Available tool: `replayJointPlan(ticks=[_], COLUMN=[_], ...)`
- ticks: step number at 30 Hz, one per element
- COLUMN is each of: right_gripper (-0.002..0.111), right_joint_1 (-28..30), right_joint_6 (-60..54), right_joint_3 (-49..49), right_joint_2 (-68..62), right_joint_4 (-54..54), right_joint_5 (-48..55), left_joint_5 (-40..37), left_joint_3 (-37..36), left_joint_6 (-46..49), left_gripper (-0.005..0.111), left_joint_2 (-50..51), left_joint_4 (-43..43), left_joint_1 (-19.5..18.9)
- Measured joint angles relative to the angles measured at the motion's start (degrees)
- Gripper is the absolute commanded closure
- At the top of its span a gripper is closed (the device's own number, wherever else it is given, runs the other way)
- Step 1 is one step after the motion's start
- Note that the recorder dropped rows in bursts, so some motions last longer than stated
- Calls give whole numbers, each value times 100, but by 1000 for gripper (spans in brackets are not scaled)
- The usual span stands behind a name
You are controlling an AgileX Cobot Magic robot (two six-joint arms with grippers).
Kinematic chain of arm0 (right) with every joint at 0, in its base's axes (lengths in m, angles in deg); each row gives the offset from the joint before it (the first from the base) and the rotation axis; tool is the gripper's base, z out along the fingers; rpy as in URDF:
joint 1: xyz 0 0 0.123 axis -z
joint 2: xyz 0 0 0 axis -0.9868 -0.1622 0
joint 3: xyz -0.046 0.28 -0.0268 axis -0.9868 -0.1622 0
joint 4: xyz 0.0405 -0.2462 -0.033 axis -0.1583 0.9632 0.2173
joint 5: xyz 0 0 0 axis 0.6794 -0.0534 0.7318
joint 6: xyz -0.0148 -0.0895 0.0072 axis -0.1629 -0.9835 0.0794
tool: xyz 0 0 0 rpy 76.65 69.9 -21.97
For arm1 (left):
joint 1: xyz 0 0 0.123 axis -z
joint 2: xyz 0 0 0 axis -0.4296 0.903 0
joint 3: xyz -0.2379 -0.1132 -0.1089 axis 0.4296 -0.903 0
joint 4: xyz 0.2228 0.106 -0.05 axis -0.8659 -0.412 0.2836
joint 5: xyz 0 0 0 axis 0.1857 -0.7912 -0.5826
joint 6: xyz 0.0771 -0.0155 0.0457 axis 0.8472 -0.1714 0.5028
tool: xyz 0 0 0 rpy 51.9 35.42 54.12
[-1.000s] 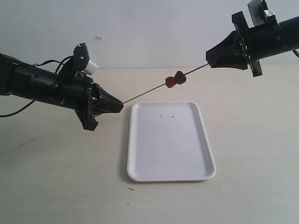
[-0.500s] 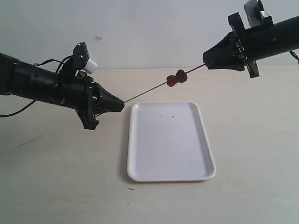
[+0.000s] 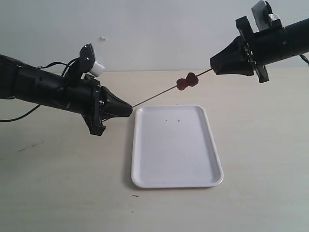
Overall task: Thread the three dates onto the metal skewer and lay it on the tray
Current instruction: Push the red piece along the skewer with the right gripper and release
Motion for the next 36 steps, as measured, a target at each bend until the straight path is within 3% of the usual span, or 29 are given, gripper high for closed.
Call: replayJointPlan(ticks=[23,31,36], right_gripper=[78,43,37], right_joint_1=[-317,-342,-352], right_joint_6=[-10,-83,-357], right_joint_3=[0,0,0], right_joint_2=[-12,-12,-12], right_joint_4=[-12,-76,-168], right_joint_5=[0,-8,1], left_joint_5=[410,423,448], left_joint_3=[0,0,0], left_joint_6=[0,10,10], left_gripper=[107,107,107], left_joint_2=[0,0,0], left_joint_4=[473,473,462], left_joint_1=[308,308,321])
